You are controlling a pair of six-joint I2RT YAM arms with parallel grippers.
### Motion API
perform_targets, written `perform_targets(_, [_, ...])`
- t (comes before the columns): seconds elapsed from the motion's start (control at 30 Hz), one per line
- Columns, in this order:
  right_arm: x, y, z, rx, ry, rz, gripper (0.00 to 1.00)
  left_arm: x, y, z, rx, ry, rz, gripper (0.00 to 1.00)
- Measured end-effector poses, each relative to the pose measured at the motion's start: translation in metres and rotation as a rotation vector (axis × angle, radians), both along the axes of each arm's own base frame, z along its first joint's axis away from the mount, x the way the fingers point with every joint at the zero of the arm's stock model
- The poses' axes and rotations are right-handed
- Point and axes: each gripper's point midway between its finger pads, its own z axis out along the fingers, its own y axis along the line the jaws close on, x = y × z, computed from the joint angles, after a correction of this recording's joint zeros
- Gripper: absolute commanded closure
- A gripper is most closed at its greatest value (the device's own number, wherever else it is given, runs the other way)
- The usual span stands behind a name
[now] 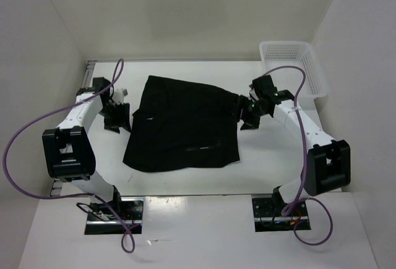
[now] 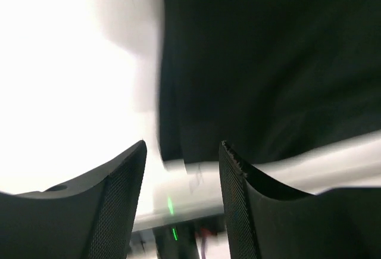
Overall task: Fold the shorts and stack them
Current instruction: Flatten the shorts out, then fold the shorts
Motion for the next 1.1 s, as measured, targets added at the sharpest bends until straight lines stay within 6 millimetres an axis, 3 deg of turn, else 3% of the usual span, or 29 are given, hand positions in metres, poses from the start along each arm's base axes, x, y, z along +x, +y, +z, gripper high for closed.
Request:
perform_targets(0.07, [0.034, 0.008, 0.018, 0.019, -0.092, -0.012, 0.38, 0.045, 0.007, 0.013, 0.015, -0.129, 0.006, 0.39])
perform_targets(0.17, [0.084, 0.016, 0.029, 0.022, -0.179, -0.040, 0.38, 0.093, 0.014, 0.022, 0.036, -0.264, 0.005, 0.39])
perform_targets(0.23, [0.118, 0.020, 0.025, 0.007, -0.212, -0.060, 0.35, 0.117, 0.014, 0.020, 0.047, -0.312, -0.002, 0.39])
perform_targets(0.37, [0.173, 0.019, 0.000, -0.056, -0.223, -0.104, 0.33, 0.148, 0.007, -0.006, 0.047, -0.311, -0.030, 0.39])
perform_targets(0.47, [0.209, 0.010, -0.020, -0.109, -0.223, -0.142, 0.31, 0.162, 0.002, -0.033, 0.043, -0.285, -0.045, 0.39])
perform_targets(0.57, [0.237, -0.005, -0.038, -0.155, -0.223, -0.191, 0.30, 0.163, 0.000, -0.055, 0.043, -0.249, -0.050, 0.41])
perform_targets(0.63, [0.249, -0.016, -0.048, -0.184, -0.220, -0.219, 0.30, 0.169, -0.001, -0.053, 0.043, -0.265, -0.052, 0.47])
perform_targets(0.77, [0.260, -0.031, -0.067, -0.229, -0.193, -0.255, 0.29, 0.174, -0.001, -0.052, 0.045, -0.285, -0.053, 0.71])
perform_targets(0.8, [0.260, -0.032, -0.073, -0.237, -0.181, -0.256, 0.29, 0.175, -0.001, -0.053, 0.044, -0.286, -0.052, 0.87])
perform_targets(0.87, [0.260, -0.032, -0.084, -0.241, -0.158, -0.252, 0.29, 0.175, -0.001, -0.054, 0.045, -0.287, -0.052, 0.96])
perform_targets(0.9, [0.259, -0.031, -0.089, -0.242, -0.144, -0.247, 0.31, 0.175, 0.000, -0.054, 0.045, -0.287, -0.051, 0.98])
perform_targets(0.97, [0.259, -0.028, -0.095, -0.232, -0.131, -0.235, 0.47, 0.175, 0.001, -0.055, 0.047, -0.285, -0.049, 1.00])
perform_targets(1.0, [0.259, -0.027, -0.093, -0.225, -0.134, -0.230, 0.57, 0.174, 0.002, -0.055, 0.050, -0.285, -0.046, 1.00])
perform_targets(1.03, [0.259, -0.025, -0.093, -0.219, -0.134, -0.223, 0.79, 0.173, 0.004, -0.055, 0.055, -0.283, -0.042, 1.00])
perform_targets(1.1, [0.258, -0.022, -0.095, -0.204, -0.126, -0.211, 0.97, 0.165, 0.011, -0.057, 0.077, -0.269, -0.028, 1.00])
